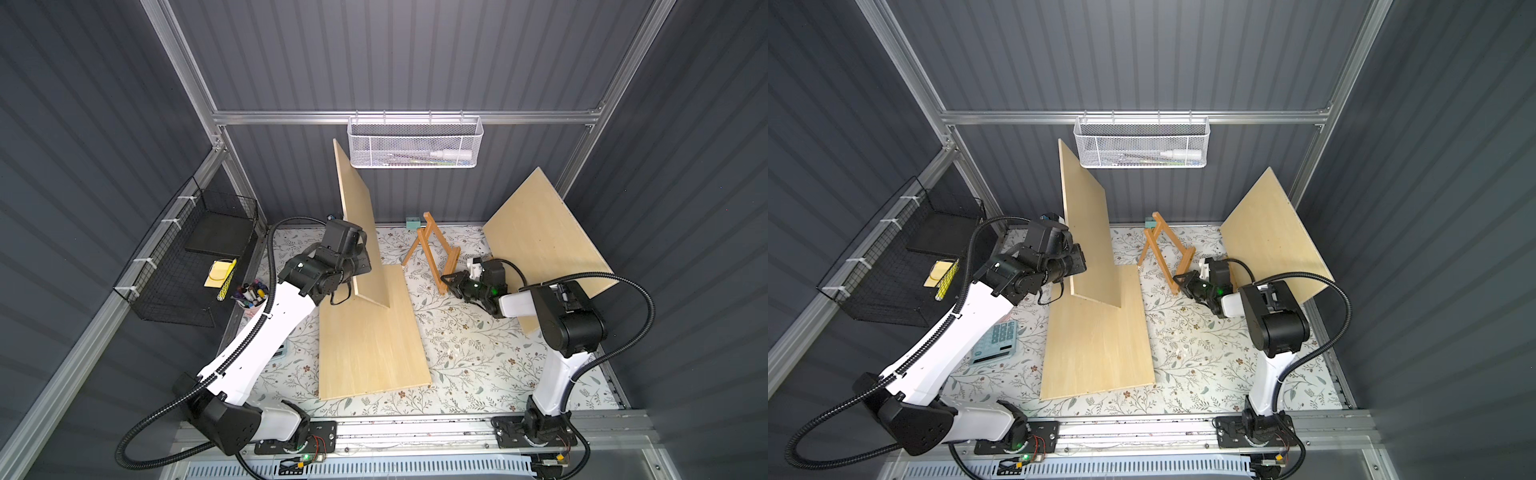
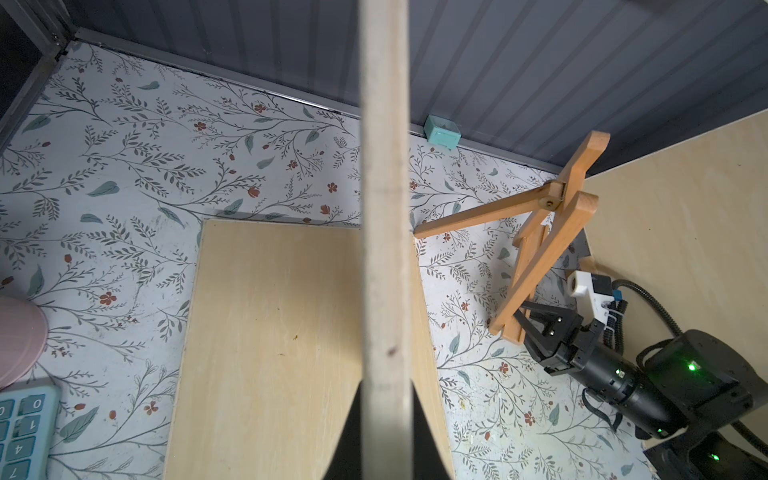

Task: Assemble the easel
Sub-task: Place the easel at the center of the board.

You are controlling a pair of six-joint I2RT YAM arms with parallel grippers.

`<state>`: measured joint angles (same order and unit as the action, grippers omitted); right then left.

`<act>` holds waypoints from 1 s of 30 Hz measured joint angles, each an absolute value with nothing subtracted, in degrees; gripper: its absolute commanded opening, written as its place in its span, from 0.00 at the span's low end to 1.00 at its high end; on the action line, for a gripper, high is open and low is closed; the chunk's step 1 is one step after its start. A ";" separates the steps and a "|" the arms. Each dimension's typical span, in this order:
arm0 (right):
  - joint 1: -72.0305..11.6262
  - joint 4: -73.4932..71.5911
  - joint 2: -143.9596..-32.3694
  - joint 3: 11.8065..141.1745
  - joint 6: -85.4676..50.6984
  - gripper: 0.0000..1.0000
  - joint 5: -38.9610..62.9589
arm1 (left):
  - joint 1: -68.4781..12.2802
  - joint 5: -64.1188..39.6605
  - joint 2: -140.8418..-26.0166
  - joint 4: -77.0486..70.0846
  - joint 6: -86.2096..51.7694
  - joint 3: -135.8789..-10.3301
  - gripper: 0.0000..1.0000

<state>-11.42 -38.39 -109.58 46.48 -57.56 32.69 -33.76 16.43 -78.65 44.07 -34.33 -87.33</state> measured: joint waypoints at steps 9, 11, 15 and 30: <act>-11.84 -28.67 -100.88 43.03 -54.26 0.16 26.15 | -33.76 16.36 -79.50 47.72 -33.80 -90.17 0.00; -11.84 -26.81 -99.92 43.03 -53.56 0.27 25.85 | -33.76 16.23 -79.53 48.88 -33.56 -90.83 0.00; -12.01 -22.15 -99.59 42.78 -52.23 0.44 24.84 | -33.74 16.12 -79.53 49.60 -33.34 -91.13 0.00; -12.05 -3.57 -86.98 44.49 -45.71 0.71 19.92 | -33.21 15.20 -81.25 64.42 -26.20 -101.54 0.00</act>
